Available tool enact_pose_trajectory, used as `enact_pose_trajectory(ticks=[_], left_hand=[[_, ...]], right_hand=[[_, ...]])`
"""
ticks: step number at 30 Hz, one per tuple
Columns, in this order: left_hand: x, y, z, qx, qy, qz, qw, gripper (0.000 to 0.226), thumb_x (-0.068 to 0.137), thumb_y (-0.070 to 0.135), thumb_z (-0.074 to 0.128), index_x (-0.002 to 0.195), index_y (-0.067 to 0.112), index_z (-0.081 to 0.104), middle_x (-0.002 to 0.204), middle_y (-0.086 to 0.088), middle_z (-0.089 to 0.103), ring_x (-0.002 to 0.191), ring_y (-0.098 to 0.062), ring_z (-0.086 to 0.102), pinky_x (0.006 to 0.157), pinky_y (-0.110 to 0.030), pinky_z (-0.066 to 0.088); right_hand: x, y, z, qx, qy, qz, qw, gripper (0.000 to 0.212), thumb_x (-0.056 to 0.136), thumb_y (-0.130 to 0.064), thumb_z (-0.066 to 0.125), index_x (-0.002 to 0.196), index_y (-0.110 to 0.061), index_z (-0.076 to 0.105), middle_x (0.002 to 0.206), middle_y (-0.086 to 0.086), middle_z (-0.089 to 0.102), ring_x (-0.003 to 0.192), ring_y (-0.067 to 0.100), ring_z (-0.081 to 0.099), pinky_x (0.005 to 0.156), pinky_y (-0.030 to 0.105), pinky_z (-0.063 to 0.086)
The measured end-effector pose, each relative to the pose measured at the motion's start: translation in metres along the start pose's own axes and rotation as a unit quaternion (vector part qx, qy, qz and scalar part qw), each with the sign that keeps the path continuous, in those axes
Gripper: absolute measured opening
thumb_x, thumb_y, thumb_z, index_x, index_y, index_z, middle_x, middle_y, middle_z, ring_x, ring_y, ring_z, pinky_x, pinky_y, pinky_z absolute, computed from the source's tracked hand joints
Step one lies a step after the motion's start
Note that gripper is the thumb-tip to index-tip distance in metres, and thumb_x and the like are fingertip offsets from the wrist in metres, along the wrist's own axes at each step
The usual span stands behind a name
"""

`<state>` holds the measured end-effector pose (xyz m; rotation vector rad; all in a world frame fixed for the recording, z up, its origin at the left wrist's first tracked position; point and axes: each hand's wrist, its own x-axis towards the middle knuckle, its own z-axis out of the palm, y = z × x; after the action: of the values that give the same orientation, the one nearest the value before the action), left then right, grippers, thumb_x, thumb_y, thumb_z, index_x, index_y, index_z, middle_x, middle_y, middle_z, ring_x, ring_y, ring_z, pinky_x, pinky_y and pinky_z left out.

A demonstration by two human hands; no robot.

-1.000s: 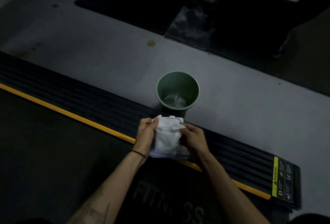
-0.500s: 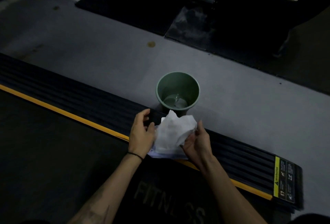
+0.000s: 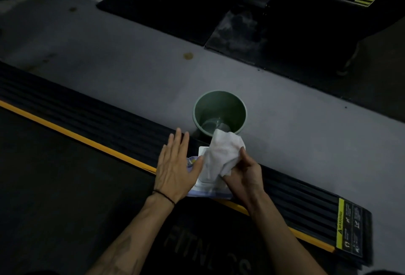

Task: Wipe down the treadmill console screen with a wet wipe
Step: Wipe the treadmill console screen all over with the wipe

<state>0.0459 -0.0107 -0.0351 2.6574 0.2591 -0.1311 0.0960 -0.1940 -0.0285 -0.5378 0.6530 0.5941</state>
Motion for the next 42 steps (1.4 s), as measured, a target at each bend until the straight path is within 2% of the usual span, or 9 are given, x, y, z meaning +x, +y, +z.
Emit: enact_pose_trajectory(ticks=[6, 9, 10, 12, 15, 19, 22, 28, 42], left_hand=[[0.009, 0.017, -0.058, 0.064, -0.002, 0.027, 0.998, 0.096, 0.09, 0.077, 0.007, 0.164, 0.017, 0.008, 0.172, -0.007, -0.003, 0.16, -0.025, -0.002, 0.131, -0.045, 0.008], [0.005, 0.037, -0.122, 0.079, 0.017, 0.021, 0.996, 0.092, 0.093, 0.072, 0.017, 0.164, 0.014, 0.016, 0.173, -0.011, 0.007, 0.16, -0.029, 0.008, 0.129, -0.047, 0.013], [0.001, 0.046, -0.148, 0.086, 0.024, 0.024, 0.996, 0.09, 0.094, 0.07, 0.019, 0.164, 0.014, 0.017, 0.173, -0.011, 0.009, 0.16, -0.029, 0.01, 0.128, -0.048, 0.014], [-0.012, 0.066, -0.208, 0.101, 0.036, 0.028, 0.994, 0.087, 0.095, 0.069, 0.021, 0.164, 0.015, 0.017, 0.173, -0.011, 0.009, 0.16, -0.03, 0.01, 0.128, -0.049, 0.015], [-0.042, 0.097, -0.316, 0.126, 0.049, 0.018, 0.991, 0.085, 0.096, 0.067, 0.023, 0.165, 0.017, 0.015, 0.173, -0.009, 0.007, 0.16, -0.029, 0.007, 0.129, -0.05, 0.014], [-0.092, 0.138, -0.474, 0.146, 0.054, -0.003, 0.988, 0.083, 0.097, 0.067, 0.024, 0.165, 0.02, 0.018, 0.173, -0.007, 0.011, 0.16, -0.028, 0.01, 0.129, -0.049, 0.014], [-0.135, 0.166, -0.59, 0.147, 0.071, -0.027, 0.986, 0.081, 0.098, 0.068, 0.023, 0.164, 0.022, 0.02, 0.173, -0.006, 0.01, 0.161, -0.026, 0.008, 0.13, -0.048, 0.014], [-0.206, 0.173, -0.779, 0.164, 0.157, -0.116, 0.967, 0.079, 0.099, 0.07, 0.021, 0.165, 0.026, 0.015, 0.172, -0.002, 0.007, 0.16, -0.023, 0.008, 0.128, -0.042, 0.006], [-0.252, 0.016, -1.04, 0.179, 0.318, -0.255, 0.896, 0.086, 0.094, 0.073, 0.02, 0.164, 0.023, 0.021, 0.173, -0.004, 0.013, 0.16, -0.025, 0.011, 0.129, -0.046, 0.012]], right_hand=[[-0.023, -0.015, 0.043, -0.081, 0.012, -0.051, 0.995, 0.047, 0.093, -0.029, 0.06, 0.134, -0.006, 0.06, 0.124, 0.018, 0.07, 0.117, 0.034, 0.065, 0.107, 0.05, 0.047], [-0.065, -0.026, 0.093, -0.229, 0.015, -0.159, 0.96, 0.022, 0.1, -0.02, 0.058, 0.118, -0.012, 0.068, 0.107, 0.009, 0.076, 0.103, 0.026, 0.07, 0.092, 0.04, 0.056], [-0.087, -0.03, 0.114, -0.348, 0.029, -0.229, 0.909, 0.015, 0.102, -0.017, 0.057, 0.106, -0.013, 0.07, 0.092, 0.002, 0.075, 0.089, 0.02, 0.068, 0.08, 0.032, 0.055], [-0.132, -0.041, 0.154, -0.594, 0.036, -0.386, 0.705, 0.014, 0.103, -0.012, 0.055, 0.096, -0.012, 0.067, 0.079, -0.001, 0.064, 0.074, 0.011, 0.054, 0.062, 0.024, 0.042], [-0.204, -0.066, 0.231, -0.761, -0.05, -0.513, 0.395, 0.039, 0.099, -0.008, 0.047, 0.136, -0.007, 0.06, 0.131, 0.012, 0.067, 0.102, 0.016, 0.057, 0.081, 0.028, 0.047], [-0.3, -0.089, 0.357, -0.812, -0.118, -0.506, 0.266, 0.049, 0.091, -0.008, 0.056, 0.14, -0.011, 0.057, 0.145, 0.017, 0.056, 0.127, 0.034, 0.06, 0.098, 0.047, 0.052], [-0.371, -0.093, 0.451, -0.824, -0.153, -0.499, 0.22, 0.051, 0.087, -0.008, 0.07, 0.137, -0.011, 0.06, 0.144, 0.016, 0.058, 0.126, 0.036, 0.061, 0.095, 0.046, 0.054], [-0.478, -0.074, 0.62, -0.765, -0.257, -0.564, 0.174, 0.042, 0.09, -0.013, 0.062, 0.132, -0.014, 0.066, 0.138, 0.01, 0.064, 0.122, 0.029, 0.065, 0.083, 0.039, 0.059], [-0.523, 0.106, 0.941, -0.685, -0.377, -0.61, 0.128, 0.051, 0.095, -0.025, 0.033, 0.132, -0.017, 0.066, 0.14, 0.009, 0.062, 0.124, 0.029, 0.064, 0.085, 0.04, 0.057]])
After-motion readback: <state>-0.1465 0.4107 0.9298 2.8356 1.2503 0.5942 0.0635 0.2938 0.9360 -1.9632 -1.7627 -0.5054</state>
